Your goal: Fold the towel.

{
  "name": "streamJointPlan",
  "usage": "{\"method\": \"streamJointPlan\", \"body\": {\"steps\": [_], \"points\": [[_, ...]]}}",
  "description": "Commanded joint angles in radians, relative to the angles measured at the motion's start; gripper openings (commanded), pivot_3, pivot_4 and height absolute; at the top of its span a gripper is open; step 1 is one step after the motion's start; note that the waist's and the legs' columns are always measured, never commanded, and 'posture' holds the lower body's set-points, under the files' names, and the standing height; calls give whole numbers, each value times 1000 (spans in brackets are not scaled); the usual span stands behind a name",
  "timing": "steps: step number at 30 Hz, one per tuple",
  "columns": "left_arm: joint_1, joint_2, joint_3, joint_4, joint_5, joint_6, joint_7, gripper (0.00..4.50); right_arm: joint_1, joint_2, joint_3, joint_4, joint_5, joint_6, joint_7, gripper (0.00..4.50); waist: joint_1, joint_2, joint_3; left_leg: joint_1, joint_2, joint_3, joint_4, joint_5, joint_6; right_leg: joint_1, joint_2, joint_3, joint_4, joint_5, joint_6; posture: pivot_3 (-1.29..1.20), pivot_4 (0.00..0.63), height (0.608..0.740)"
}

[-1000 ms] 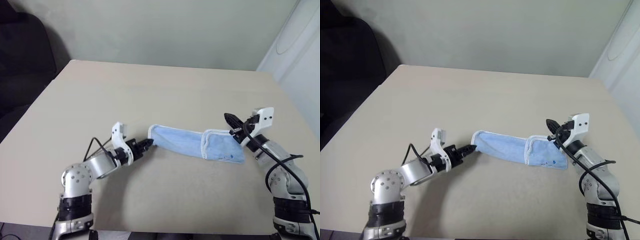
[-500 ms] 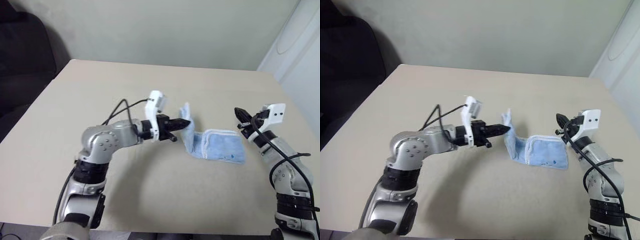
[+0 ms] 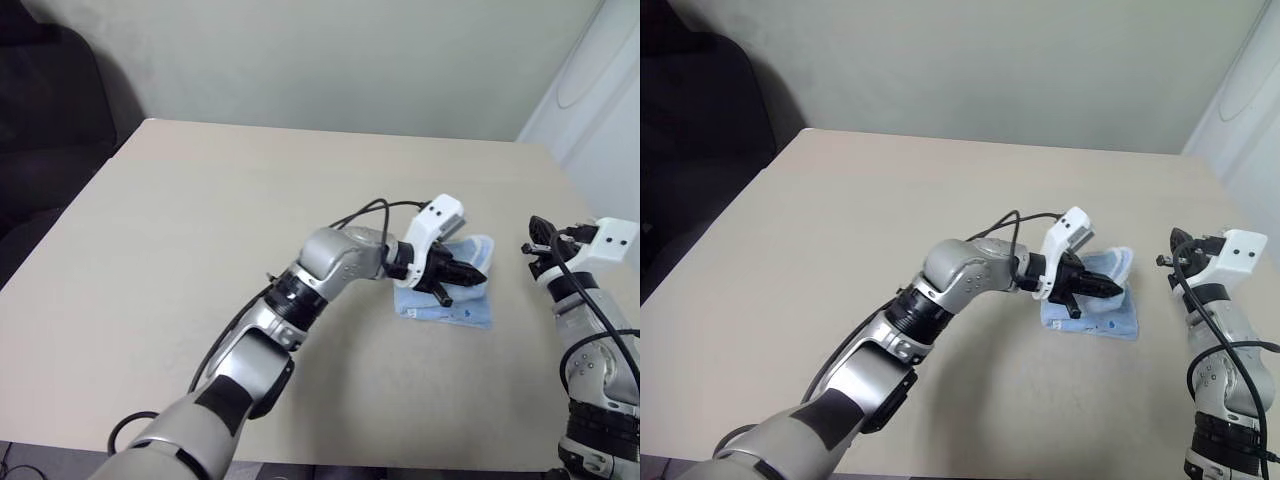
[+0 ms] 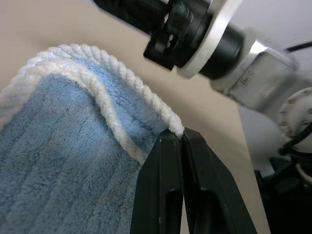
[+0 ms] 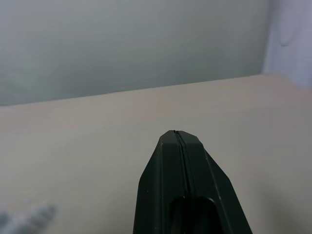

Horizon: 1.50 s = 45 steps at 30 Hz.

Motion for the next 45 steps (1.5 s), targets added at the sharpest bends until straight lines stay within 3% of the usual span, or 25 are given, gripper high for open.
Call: {"method": "streamJointPlan", "body": {"steps": [1, 5, 17, 19, 22, 26, 35, 36, 45], "points": [[-30, -63, -28, 97, 94, -84, -42, 74, 24, 8, -34, -79, 6, -22, -33, 0, 0, 0, 1, 0, 0, 0, 0, 0, 0, 1, 0, 0, 0, -1, 1, 0, 150, 740], [-28, -118, -3, 176, 148, -115, -63, 74, 47, 15, -34, -105, 6, -21, -47, 0, -1, 1, 2, 0, 0, 2, 0, 0, 2, 1, 0, 1, -1, -4, 6, 0, 150, 740], [-17, -171, 199, 185, 115, -90, -55, 4268, 16, 2, 10, -93, 3, 1, -38, 0, -1, 3, 2, -1, 0, 4, 1, 2, 6, 2, -1, 2, -3, -3, 10, 0, 150, 740], [5, -144, 244, 128, 90, -91, -59, 4458, 18, -12, 24, -101, 9, 21, -24, 0, -1, 3, 2, -1, 0, 4, 1, 2, 6, 2, -1, 2, -3, -3, 10, 0, 150, 740], [95, -19, 311, 19, 96, -180, -88, 4458, 77, -66, 99, -156, 10, 79, 58, 0, -2, 4, 1, -1, 0, 4, 1, 2, 7, 2, -1, 2, -3, -3, 10, 0, 150, 740], [182, 96, 316, 9, 169, -316, -106, 3560, 118, -84, 126, -197, 50, 113, 110, 0, -14, 7, 0, 3, 3, 4, -1, 1, 8, 6, 2, 2, 0, -3, 10, 0, 150, 740], [281, 101, 255, -71, 215, -415, -153, 210, 145, -95, 214, -233, 67, 174, 176, 0, 8, 6, 0, -8, -3, 1, 6, 4, 7, 2, -1, 3, -4, -2, 9, 0, 150, 740], [285, 97, 229, -67, 239, -433, -152, 27, 144, -92, 220, -225, 59, 175, 169, 0, 9, 6, 0, -9, -3, 1, 6, 4, 7, 1, -1, 3, -4, -2, 9, 0, 150, 740], [246, -13, 136, 182, 395, -530, -71, 27, 216, -77, 268, -133, -18, 164, 161, 0, 7, 6, 0, -11, -1, 2, 6, 4, 6, 0, -2, 1, -3, -1, 8, 0, 150, 740]]}}
